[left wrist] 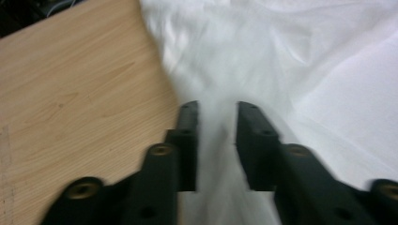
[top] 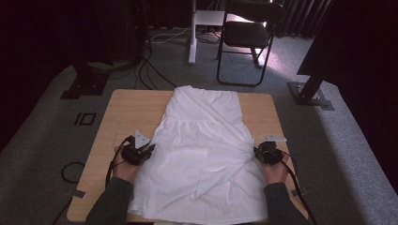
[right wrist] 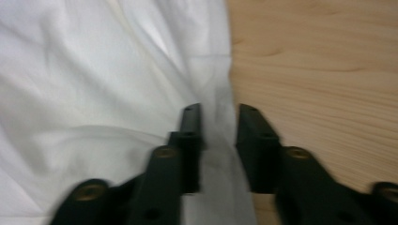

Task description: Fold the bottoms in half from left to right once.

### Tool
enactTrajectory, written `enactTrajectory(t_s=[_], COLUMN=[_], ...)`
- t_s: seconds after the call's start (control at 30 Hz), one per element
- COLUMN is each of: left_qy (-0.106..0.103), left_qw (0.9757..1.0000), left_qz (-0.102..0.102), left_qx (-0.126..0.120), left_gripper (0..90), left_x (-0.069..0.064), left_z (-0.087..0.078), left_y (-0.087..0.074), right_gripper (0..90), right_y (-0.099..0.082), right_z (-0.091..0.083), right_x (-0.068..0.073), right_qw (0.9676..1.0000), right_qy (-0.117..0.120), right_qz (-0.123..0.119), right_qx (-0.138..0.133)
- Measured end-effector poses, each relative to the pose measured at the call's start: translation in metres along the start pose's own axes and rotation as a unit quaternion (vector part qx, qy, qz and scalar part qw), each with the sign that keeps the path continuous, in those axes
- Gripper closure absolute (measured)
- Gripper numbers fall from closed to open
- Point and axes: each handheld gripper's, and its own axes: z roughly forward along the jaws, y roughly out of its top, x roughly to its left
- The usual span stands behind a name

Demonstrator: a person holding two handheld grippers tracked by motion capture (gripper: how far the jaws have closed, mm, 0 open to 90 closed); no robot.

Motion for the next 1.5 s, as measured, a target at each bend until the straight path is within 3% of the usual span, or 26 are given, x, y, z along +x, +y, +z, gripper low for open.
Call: enactTrajectory(t_s=[0.1, 0.17, 0.2, 0.4, 0.43, 0.53, 0.57, 0.63, 0.7, 0.73, 0.83, 0.93, 0.97, 1.0, 1.1, 1.2, 1.3, 1.33, 1.4, 1.5], left_qy=[-0.001, -0.004, -0.003, -0.01, -0.012, -0.015, -0.016, -0.017, -0.02, -0.021, -0.021, -0.026, -0.028, -0.029, -0.035, -0.042, -0.047, -0.047, -0.048, -0.047], left_qw=[1.0, 1.0, 1.0, 0.9999, 0.9999, 0.9997, 0.9997, 0.9996, 0.9996, 0.9996, 0.9996, 0.9995, 0.9994, 0.9994, 0.999, 0.9986, 0.998, 0.9979, 0.9977, 0.998], left_qz=[-0.005, -0.006, -0.004, 0.005, 0.004, 0.003, 0.004, 0.007, 0.008, 0.008, 0.008, 0.008, 0.011, 0.012, 0.017, 0.023, 0.033, 0.036, 0.038, 0.032], left_qx=[-0.002, 0.001, 0.0, 0.007, 0.011, 0.018, 0.02, 0.02, 0.019, 0.019, 0.015, 0.014, 0.017, 0.016, 0.02, 0.023, 0.025, 0.027, 0.028, 0.027], left_gripper=[59.9, 58.1, 56.4, 52.9, 52.6, 52.2, 52.2, 51.9, 51.9, 51.9, 51.8, 51.7, 51.7, 51.7, 51.5, 50.8, 49.9, 49.9, 49.7, 49.7], left_x=[-0.001, -0.001, -0.003, -0.011, -0.012, -0.014, -0.015, -0.017, -0.017, -0.018, -0.019, -0.021, -0.022, -0.024, -0.028, -0.033, -0.039, -0.04, -0.04, -0.04], left_z=[-0.002, -0.003, -0.003, 0.002, 0.004, 0.008, 0.008, 0.008, 0.007, 0.007, 0.005, 0.005, 0.005, 0.006, 0.009, 0.01, 0.011, 0.011, 0.012, 0.012], left_y=[0.0, 0.0, 0.0, -0.002, -0.003, -0.005, -0.006, -0.007, -0.007, -0.007, -0.007, -0.008, -0.007, -0.008, -0.007, -0.007, -0.008, -0.008, -0.008, -0.008], right_gripper=[56.2, 53.3, 48.7, 40.9, 39.4, 42.6, 50.8, 77.5, 87.7, 88.4, 88.6, 88.6, 88.6, 88.6, 88.7, 87.9, 80.7, 74.8, 62.9, 53.9], right_y=[0.0, 0.0, 0.0, 0.003, 0.004, 0.004, 0.003, 0.001, -0.001, -0.003, -0.009, -0.023, -0.035, -0.035, -0.054, -0.071, -0.086, -0.09, -0.092, -0.08], right_z=[-0.015, -0.018, -0.024, -0.021, -0.014, -0.006, -0.002, 0.0, -0.007, -0.013, -0.041, -0.074, -0.093, -0.093, -0.113, -0.116, -0.103, -0.099, -0.097, -0.099], right_x=[-0.002, -0.001, 0.006, 0.042, 0.055, 0.061, 0.062, 0.058, 0.053, 0.05, 0.036, 0.017, 0.003, 0.003, -0.016, -0.025, -0.03, -0.031, -0.031, -0.023], right_qw=[0.9991, 0.9985, 0.9946, 0.983, 0.9821, 0.9822, 0.9825, 0.9799, 0.9798, 0.98, 0.9805, 0.9814, 0.9816, 0.9816, 0.9827, 0.9858, 0.9935, 0.9947, 0.9938, 0.9909], right_qy=[0.027, 0.037, 0.086, 0.159, 0.157, 0.156, 0.155, 0.173, 0.175, 0.173, 0.165, 0.158, 0.154, 0.154, 0.148, 0.138, 0.102, 0.096, 0.105, 0.119], right_qz=[-0.001, -0.005, -0.016, -0.064, -0.09, -0.099, -0.1, -0.099, -0.094, -0.093, -0.09, -0.07, -0.054, -0.054, -0.031, -0.024, -0.032, -0.03, -0.017, -0.022], right_qx=[-0.033, -0.041, -0.057, -0.065, -0.051, -0.037, -0.027, -0.012, -0.022, -0.03, -0.057, -0.084, -0.099, -0.099, -0.107, -0.092, -0.038, -0.024, -0.032, -0.058])
